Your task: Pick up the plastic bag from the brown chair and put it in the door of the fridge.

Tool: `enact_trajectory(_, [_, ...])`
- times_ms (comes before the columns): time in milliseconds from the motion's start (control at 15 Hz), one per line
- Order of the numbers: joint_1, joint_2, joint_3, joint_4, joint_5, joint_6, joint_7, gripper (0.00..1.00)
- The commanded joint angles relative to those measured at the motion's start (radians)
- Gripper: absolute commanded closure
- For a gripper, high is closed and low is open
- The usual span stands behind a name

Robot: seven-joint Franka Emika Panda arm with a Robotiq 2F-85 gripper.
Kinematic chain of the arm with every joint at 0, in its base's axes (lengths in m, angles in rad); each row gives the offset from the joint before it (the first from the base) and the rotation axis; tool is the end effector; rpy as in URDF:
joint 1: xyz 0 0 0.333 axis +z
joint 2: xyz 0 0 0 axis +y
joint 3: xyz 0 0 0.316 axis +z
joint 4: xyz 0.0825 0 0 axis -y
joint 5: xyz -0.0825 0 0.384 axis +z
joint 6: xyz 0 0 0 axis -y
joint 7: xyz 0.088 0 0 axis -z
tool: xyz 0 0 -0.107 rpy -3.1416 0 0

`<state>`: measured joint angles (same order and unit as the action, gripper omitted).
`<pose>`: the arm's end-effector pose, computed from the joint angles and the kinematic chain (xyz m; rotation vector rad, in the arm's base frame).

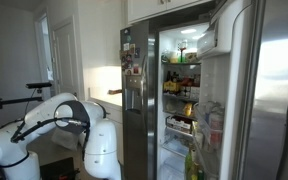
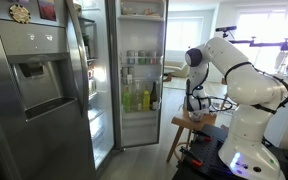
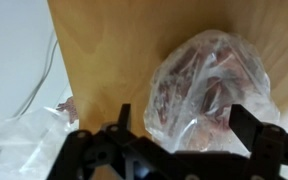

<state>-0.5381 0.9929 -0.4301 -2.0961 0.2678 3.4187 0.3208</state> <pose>0.2833 -0.4823 0.0392 2.1016 -1.6126 0.4332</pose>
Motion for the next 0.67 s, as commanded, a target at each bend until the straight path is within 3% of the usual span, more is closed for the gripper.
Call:
enact_trajectory(0, [0.027,0.007,-0.018,-0.008,0.043,-0.033,-0.036,0.0])
enact_trajectory(67, [0.028,0.011,-0.019,-0.005,0.044,-0.035,-0.036,0.25])
enact_trajectory(200, [0.032,0.014,-0.022,-0.003,0.045,-0.034,-0.036,0.34])
enact_trajectory(600, [0.053,0.011,-0.037,-0.008,0.061,-0.039,-0.033,0.81])
